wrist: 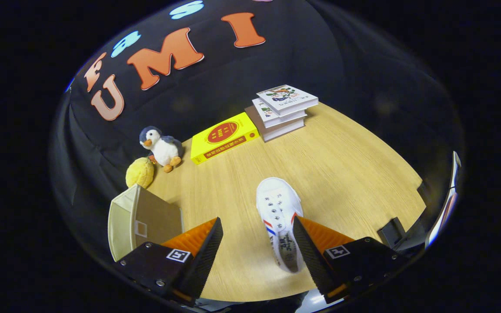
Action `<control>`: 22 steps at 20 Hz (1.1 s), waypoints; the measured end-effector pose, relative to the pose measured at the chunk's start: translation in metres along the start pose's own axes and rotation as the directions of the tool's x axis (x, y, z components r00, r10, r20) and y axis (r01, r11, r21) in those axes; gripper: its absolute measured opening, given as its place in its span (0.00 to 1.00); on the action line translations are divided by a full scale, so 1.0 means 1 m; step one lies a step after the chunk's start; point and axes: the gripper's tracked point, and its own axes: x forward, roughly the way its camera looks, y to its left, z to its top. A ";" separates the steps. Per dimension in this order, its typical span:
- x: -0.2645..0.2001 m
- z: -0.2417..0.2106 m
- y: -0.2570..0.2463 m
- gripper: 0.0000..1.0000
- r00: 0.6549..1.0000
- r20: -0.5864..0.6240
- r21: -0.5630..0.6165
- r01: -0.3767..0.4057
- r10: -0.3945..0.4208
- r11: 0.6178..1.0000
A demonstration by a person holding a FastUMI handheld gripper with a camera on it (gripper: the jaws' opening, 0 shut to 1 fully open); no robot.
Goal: Open the storage box then place both shoes into the box .Put the left shoe in first, then the right shoe, with the right side of both shoes facing outward in a uniform manner.
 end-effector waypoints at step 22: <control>0.083 -0.053 -0.056 0.07 0.979 -0.204 -0.090 0.010 -0.028 0.996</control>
